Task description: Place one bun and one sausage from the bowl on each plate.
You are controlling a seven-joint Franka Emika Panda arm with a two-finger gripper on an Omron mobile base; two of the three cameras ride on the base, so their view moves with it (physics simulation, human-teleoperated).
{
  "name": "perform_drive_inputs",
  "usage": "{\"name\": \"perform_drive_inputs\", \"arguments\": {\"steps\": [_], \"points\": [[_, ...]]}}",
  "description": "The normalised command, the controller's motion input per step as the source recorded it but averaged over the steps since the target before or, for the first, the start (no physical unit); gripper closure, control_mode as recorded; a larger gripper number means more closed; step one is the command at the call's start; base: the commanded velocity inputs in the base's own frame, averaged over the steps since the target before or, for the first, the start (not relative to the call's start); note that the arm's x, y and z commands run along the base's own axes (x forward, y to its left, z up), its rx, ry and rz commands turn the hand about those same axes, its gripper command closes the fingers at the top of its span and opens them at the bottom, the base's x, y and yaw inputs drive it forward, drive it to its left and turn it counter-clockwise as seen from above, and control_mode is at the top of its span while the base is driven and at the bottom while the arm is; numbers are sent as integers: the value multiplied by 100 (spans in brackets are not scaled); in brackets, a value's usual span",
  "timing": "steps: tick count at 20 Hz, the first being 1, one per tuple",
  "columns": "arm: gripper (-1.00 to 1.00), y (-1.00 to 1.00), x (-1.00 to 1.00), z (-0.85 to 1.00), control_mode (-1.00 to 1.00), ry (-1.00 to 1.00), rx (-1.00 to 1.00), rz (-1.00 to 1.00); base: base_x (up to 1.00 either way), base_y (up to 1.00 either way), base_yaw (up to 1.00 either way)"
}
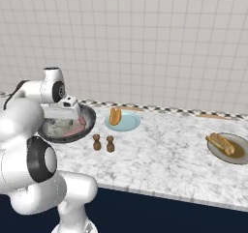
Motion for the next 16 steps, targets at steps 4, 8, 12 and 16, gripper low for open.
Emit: {"name": "perform_drive_inputs", "arguments": {"steps": [4, 8, 12, 16], "points": [[-100, 0, 47, -83, -100, 7, -4, 0, 0, 0, 0], [-100, 0, 45, -64, -100, 0, 0, 0, 0, 0, 0], [-100, 2, 0, -21, -100, -5, 0, -2, 0, 0, 0], [-100, 13, 0, -50, -100, -3, 0, -3, 0, 0, 0]]}}
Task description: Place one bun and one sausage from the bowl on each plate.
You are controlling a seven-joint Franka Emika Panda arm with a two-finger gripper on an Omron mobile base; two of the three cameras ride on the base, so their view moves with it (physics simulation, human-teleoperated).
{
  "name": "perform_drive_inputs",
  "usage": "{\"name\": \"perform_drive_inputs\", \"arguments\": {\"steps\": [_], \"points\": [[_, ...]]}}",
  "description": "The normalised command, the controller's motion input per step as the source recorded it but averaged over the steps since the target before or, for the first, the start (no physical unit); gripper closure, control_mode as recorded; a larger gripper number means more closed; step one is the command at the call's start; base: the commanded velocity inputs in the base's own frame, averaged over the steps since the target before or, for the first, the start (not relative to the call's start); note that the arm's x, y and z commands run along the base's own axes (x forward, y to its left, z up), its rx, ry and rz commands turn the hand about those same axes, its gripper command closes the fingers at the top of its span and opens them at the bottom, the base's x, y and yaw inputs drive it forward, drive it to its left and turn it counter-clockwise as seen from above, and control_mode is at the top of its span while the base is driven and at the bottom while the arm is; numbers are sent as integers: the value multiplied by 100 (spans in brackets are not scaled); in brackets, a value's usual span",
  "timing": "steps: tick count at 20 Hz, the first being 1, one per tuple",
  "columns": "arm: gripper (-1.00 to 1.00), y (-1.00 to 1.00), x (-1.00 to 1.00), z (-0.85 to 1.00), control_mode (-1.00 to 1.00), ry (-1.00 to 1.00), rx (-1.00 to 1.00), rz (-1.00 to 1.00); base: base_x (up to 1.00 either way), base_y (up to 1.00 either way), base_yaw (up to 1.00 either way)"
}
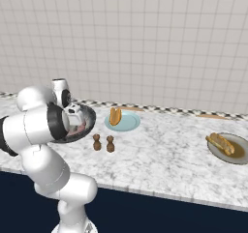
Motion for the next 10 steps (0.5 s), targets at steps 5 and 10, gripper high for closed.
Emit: {"name": "perform_drive_inputs", "arguments": {"steps": [5, 10], "points": [[-100, 11, 4, -17, -100, -12, 0, -4, 0, 0, 0], [-100, 12, 8, -18, -100, -10, 2, -9, 0, 0, 0]]}}
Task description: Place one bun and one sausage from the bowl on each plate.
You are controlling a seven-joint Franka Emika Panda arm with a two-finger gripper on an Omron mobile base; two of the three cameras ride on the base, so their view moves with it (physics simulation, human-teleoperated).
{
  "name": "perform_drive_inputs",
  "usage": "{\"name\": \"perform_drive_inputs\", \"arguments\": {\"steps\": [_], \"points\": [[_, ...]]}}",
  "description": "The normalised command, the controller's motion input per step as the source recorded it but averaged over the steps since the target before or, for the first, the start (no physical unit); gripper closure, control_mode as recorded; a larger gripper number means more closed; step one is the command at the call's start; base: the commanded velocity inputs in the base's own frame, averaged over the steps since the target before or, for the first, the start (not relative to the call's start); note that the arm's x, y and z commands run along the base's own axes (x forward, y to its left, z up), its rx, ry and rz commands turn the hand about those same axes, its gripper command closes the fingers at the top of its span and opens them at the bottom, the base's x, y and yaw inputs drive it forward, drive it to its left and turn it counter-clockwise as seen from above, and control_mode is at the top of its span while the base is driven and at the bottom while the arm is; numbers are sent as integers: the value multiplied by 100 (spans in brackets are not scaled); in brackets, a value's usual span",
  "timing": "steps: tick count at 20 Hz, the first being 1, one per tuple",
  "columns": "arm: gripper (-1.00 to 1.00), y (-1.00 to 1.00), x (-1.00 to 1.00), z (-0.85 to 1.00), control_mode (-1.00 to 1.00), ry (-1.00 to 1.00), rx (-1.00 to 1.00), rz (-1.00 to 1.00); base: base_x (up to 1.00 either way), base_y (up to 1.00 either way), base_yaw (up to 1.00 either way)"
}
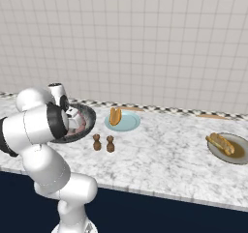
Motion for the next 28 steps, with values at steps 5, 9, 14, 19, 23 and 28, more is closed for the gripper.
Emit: {"name": "perform_drive_inputs", "arguments": {"steps": [5, 9, 14, 19, 23, 28], "points": [[-100, 2, 0, -28, -100, -5, 1, -10, 0, 0, 0], [-100, 27, 0, -16, -100, -1, 0, -9, 0, 0, 0], [-100, 38, 0, -10, -100, -5, 2, -3, 0, 0, 0], [100, 1, -3, -31, -100, 0, 0, 0, 0, 0, 0], [100, 0, -3, -10, -100, 0, 0, 0, 0, 0, 0], [100, -1, 0, 8, -100, 0, 0, 0, 0, 0, 0]]}}
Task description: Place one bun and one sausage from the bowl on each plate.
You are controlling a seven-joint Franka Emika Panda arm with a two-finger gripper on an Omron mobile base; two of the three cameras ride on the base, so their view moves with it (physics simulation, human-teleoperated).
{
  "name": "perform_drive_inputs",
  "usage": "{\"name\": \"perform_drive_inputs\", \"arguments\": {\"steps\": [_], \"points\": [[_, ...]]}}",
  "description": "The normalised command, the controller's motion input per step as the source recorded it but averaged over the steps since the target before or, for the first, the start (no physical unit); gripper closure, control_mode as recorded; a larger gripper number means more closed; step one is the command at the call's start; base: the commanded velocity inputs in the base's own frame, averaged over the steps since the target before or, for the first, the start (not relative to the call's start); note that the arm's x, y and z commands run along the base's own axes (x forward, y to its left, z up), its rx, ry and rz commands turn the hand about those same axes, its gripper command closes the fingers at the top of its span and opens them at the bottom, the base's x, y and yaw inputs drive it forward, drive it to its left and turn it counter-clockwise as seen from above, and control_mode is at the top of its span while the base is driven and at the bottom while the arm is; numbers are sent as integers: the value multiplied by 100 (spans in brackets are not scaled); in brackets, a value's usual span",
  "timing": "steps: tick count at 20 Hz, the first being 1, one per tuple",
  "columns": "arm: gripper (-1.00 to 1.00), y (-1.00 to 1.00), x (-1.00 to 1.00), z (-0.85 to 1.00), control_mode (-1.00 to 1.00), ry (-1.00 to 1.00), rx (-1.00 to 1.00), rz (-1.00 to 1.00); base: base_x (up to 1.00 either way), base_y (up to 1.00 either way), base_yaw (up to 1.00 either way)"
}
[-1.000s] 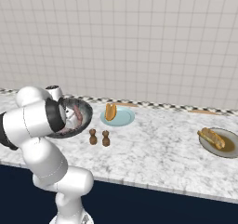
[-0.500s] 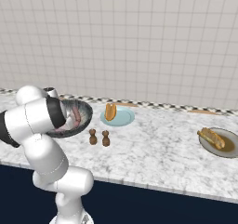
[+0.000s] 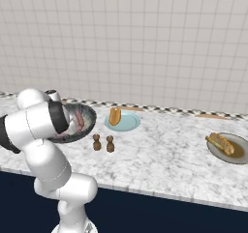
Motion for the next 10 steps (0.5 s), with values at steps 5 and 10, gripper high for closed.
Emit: {"name": "perform_drive_inputs", "arguments": {"steps": [5, 10], "points": [[100, -24, -26, 87, -100, -1, 3, 5, 0, 0, 0], [100, -13, -20, 97, -100, -7, 1, 4, 0, 0, 0]]}}
